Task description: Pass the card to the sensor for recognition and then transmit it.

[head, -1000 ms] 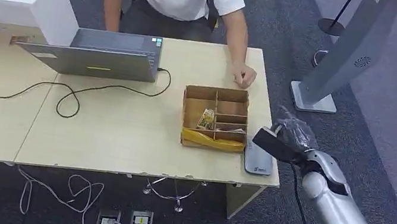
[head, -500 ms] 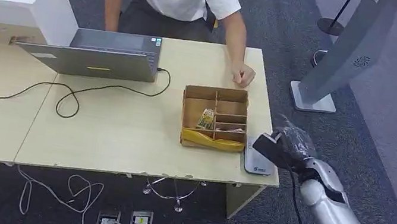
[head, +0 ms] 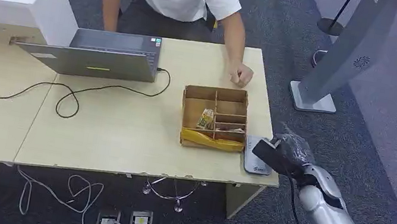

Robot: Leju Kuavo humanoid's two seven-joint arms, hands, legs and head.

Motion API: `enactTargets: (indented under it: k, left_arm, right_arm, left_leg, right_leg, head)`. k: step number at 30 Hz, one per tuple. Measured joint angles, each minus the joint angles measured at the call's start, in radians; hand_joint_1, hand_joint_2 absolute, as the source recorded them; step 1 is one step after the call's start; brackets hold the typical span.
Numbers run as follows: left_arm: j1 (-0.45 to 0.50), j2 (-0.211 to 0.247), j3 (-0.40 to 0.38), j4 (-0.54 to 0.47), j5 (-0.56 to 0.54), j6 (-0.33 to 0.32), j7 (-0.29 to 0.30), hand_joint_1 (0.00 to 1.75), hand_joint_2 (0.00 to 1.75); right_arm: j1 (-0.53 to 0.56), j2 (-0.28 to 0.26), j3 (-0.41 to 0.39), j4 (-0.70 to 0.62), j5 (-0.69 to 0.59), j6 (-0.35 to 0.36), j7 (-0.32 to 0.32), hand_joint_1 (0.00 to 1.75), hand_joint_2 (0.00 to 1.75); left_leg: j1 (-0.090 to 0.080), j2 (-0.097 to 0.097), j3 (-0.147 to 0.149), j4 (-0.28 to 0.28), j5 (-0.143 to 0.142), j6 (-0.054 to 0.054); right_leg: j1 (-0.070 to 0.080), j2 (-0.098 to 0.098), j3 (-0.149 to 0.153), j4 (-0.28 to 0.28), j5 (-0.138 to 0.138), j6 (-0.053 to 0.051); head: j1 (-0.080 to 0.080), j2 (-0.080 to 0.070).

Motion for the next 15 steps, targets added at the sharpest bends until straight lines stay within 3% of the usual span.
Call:
enactTargets:
  k: [15]
  left_arm:
    - [0.0, 0.003, -0.002, 0.0, 0.004, -0.006, 0.005, 0.0, 0.0]
  right_arm:
    - [0.012, 0.011, 0.0, 0.006, -0.001, -0.004, 0.0, 1.75, 1.75]
  left_leg:
    - [0.0, 0.001, 0.001, 0.0, 0.0, 0.0]
  right_leg:
    - [0.0, 0.0, 0.001, 0.0, 0.0, 0.0]
  head:
    - [0.0, 0.0]
